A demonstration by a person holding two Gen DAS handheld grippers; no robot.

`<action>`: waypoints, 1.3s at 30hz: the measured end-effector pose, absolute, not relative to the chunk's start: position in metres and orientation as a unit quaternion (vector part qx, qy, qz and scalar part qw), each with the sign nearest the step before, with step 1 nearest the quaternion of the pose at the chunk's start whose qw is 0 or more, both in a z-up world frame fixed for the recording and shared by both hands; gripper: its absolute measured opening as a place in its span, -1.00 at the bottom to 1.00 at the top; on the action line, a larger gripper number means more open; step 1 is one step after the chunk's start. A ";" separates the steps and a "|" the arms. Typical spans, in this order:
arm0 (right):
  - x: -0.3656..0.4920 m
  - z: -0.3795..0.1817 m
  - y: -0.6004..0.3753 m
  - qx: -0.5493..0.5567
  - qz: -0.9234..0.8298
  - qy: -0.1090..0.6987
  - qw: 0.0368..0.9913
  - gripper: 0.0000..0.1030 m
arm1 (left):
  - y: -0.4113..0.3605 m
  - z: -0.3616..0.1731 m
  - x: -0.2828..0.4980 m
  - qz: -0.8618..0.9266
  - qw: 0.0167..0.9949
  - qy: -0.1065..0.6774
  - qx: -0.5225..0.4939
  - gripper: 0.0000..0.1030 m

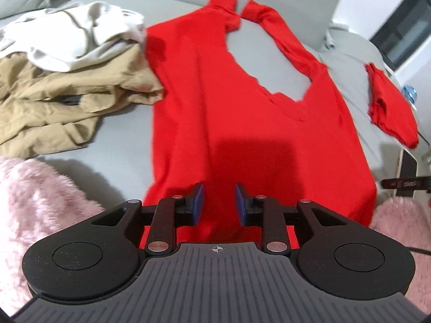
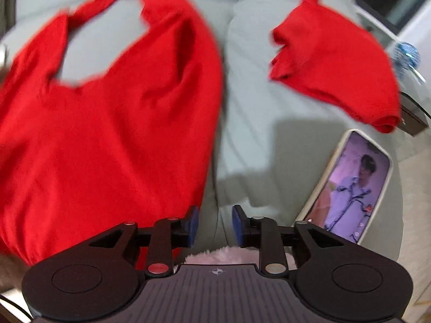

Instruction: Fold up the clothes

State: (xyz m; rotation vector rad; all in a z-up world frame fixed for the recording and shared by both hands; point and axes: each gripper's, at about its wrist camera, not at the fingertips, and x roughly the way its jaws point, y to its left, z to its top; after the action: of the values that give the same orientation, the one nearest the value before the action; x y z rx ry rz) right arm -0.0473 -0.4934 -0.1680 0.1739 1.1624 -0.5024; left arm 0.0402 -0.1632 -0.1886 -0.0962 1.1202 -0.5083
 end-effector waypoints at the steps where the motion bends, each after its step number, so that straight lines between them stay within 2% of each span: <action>1: -0.050 -0.167 -0.495 0.087 -0.239 0.538 0.804 -0.38 | -0.161 -0.190 0.042 -0.235 0.814 0.528 -0.051 -0.37; 3: -0.057 -0.158 -0.504 0.110 -0.249 0.516 0.812 -0.46 | -0.157 -0.194 0.044 -0.227 0.812 0.534 -0.062 -0.41; 5: -0.058 -0.158 -0.500 0.111 -0.218 0.511 0.824 -0.79 | -0.153 -0.198 0.047 -0.220 0.809 0.540 -0.073 -0.41; 6: -0.058 -0.158 -0.498 0.112 -0.201 0.510 0.829 -0.80 | -0.155 -0.198 0.046 -0.223 0.809 0.539 -0.071 -0.41; 10: -0.050 -0.180 -0.475 0.112 -0.106 0.554 0.818 -0.81 | -0.164 -0.195 0.042 -0.246 0.810 0.530 -0.052 -0.47; 15: -0.059 -0.233 -0.460 0.052 -0.120 0.697 0.705 -0.80 | -0.167 -0.197 0.041 -0.242 0.809 0.534 -0.048 -0.47; 17: -0.067 -0.231 -0.459 0.030 -0.139 0.695 0.705 -0.79 | -0.169 -0.197 0.039 -0.245 0.808 0.534 -0.046 -0.47; 25: -0.067 -0.168 -0.433 0.047 -0.112 0.582 0.804 -0.69 | -0.175 -0.193 0.031 -0.255 0.810 0.526 -0.033 -0.45; 30: -0.055 -0.154 -0.403 0.065 -0.079 0.537 0.838 -0.44 | -0.159 -0.186 0.027 -0.224 0.825 0.515 -0.058 -0.22; 35: -0.047 -0.171 -0.395 0.090 -0.057 0.522 0.846 -0.46 | -0.143 -0.187 0.034 -0.194 0.830 0.515 -0.090 -0.26; 39: -0.041 -0.203 -0.383 0.085 -0.048 0.555 0.826 -0.58 | -0.133 -0.187 0.042 -0.183 0.831 0.513 -0.113 -0.26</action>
State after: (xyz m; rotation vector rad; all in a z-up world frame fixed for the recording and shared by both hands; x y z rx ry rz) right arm -0.0406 -0.3825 -0.2030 0.1804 1.1783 -0.1029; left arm 0.0425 -0.1326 -0.1868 -0.2406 1.0872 -0.3889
